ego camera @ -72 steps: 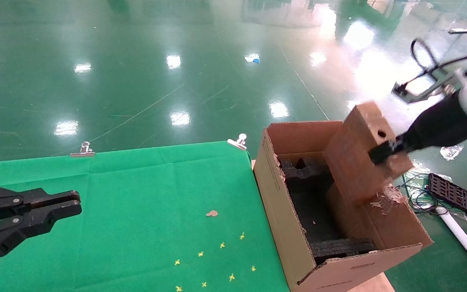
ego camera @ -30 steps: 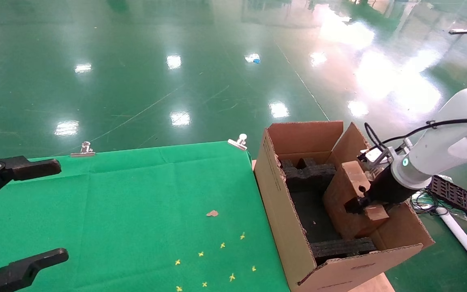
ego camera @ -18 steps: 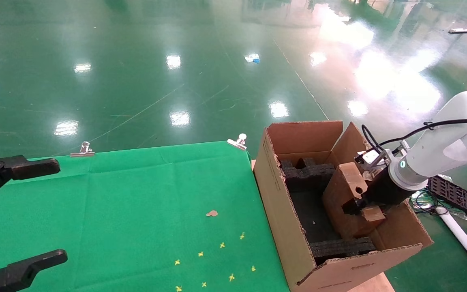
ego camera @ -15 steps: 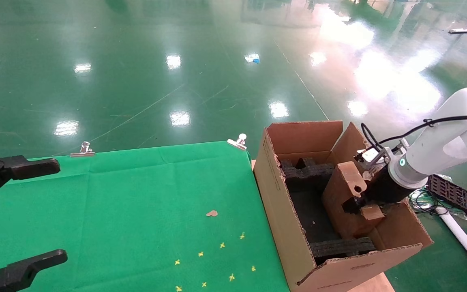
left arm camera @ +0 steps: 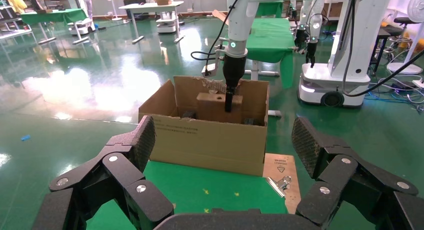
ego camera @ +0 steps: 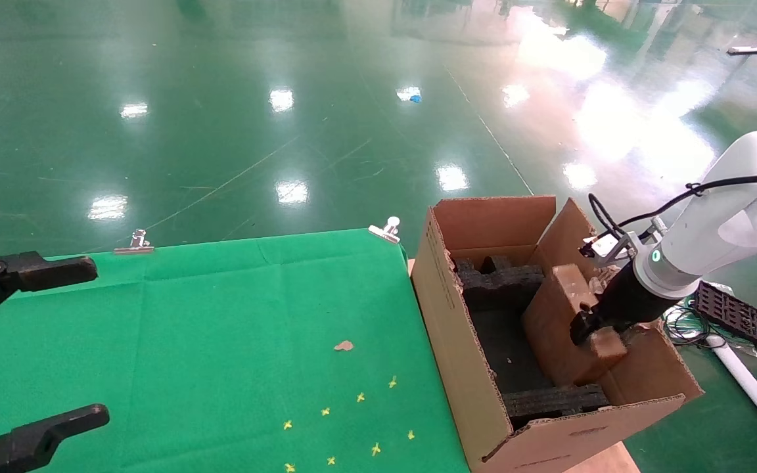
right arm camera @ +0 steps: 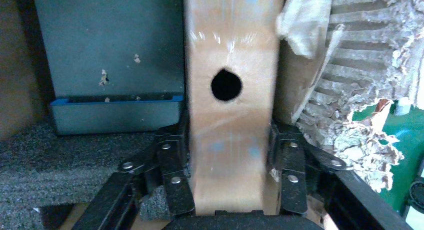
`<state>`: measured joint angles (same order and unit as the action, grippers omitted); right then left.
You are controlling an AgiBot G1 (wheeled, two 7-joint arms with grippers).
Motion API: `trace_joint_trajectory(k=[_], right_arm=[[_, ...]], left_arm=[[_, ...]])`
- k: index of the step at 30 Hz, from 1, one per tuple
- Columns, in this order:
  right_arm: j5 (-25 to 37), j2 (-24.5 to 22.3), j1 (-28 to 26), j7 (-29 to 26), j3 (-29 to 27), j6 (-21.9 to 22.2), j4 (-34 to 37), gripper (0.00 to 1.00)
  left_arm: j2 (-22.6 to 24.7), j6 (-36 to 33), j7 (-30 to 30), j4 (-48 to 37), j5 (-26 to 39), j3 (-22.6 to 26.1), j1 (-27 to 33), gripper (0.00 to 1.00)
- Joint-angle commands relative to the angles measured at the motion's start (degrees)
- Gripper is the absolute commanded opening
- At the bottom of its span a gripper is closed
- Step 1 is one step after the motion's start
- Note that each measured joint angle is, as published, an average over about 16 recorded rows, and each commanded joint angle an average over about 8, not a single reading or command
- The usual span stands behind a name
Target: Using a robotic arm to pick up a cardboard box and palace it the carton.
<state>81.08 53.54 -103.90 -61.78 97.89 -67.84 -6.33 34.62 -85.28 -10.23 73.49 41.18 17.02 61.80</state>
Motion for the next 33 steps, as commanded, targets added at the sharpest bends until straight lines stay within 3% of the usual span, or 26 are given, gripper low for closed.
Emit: trace_joint_trajectory(k=[1,9,24,33], right_arm=[[0.00,0.19,0.02,0.14,0.00,-0.15,0.42,1.00],[-0.62,0.51,-2.77,2.02,-0.52,-1.38,0.71,1.00],[-2.94,-2.57,-23.46,9.34,-3.17,-5.50,-3.56,1.00],[-1.63,-4.28,-27.59,9.17,-2.67,-4.65,-7.15,1.00]], left_arm=[[0.00,0.00,0.00,0.00,0.00,0.01,0.00,1.00],[-0.01,0.01,0.02,0.00,-0.02,0.03,0.01,1.00],[-0.03,0.03,0.04,0.00,-0.05,0.08,0.02,1.00],[-0.05,0.05,0.05,-0.01,-0.08,0.09,0.01,1.00]])
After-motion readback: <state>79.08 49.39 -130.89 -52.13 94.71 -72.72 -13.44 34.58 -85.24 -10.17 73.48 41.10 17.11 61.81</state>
